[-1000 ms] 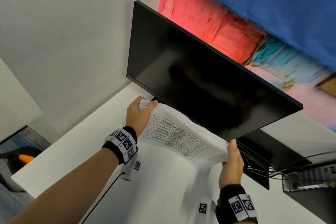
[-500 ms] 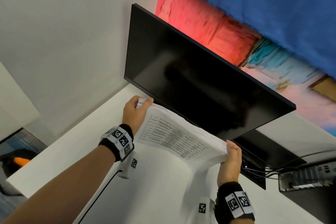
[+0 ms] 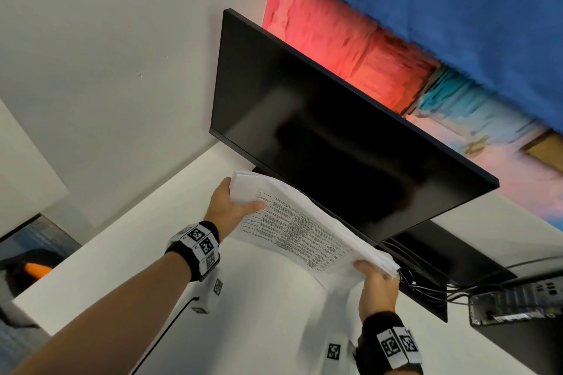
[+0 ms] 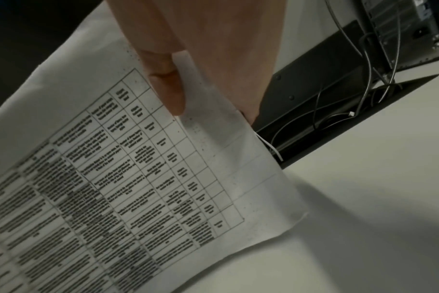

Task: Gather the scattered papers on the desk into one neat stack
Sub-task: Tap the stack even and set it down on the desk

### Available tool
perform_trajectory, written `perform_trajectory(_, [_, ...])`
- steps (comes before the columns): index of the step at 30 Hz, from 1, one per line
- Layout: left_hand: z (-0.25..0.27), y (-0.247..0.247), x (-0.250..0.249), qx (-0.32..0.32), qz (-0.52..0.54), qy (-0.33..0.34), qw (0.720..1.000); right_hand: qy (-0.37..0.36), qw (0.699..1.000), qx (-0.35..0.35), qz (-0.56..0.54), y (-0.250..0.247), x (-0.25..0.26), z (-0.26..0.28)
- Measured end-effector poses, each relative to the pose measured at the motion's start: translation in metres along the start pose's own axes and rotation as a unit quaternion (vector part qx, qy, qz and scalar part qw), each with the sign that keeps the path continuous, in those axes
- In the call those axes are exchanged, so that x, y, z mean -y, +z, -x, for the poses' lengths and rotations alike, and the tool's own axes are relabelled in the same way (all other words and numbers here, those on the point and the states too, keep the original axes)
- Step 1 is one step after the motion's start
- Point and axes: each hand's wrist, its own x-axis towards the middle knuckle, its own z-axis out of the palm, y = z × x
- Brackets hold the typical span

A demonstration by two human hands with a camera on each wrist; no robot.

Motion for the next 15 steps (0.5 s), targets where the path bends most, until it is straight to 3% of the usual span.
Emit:
perform_trajectory(6, [0.009,0.003,0.013,0.008,-0.045,0.012,0.999,0.018,0.999,0.024,-0.017,0.002,-0.004,0.007])
perform_trajectory(10, [0.013,0.006,0.008,-0.02,-0.056,0.035,0.998,0.032,0.999,0.018,-0.024,-0.001,0.003,0.009])
perform_trajectory(15, [0.02,-0.009,-0.021,-0.008,-0.097,0.125,0.987,-0.055,0.998,0.015,0.04,-0.011,0.012,0.006])
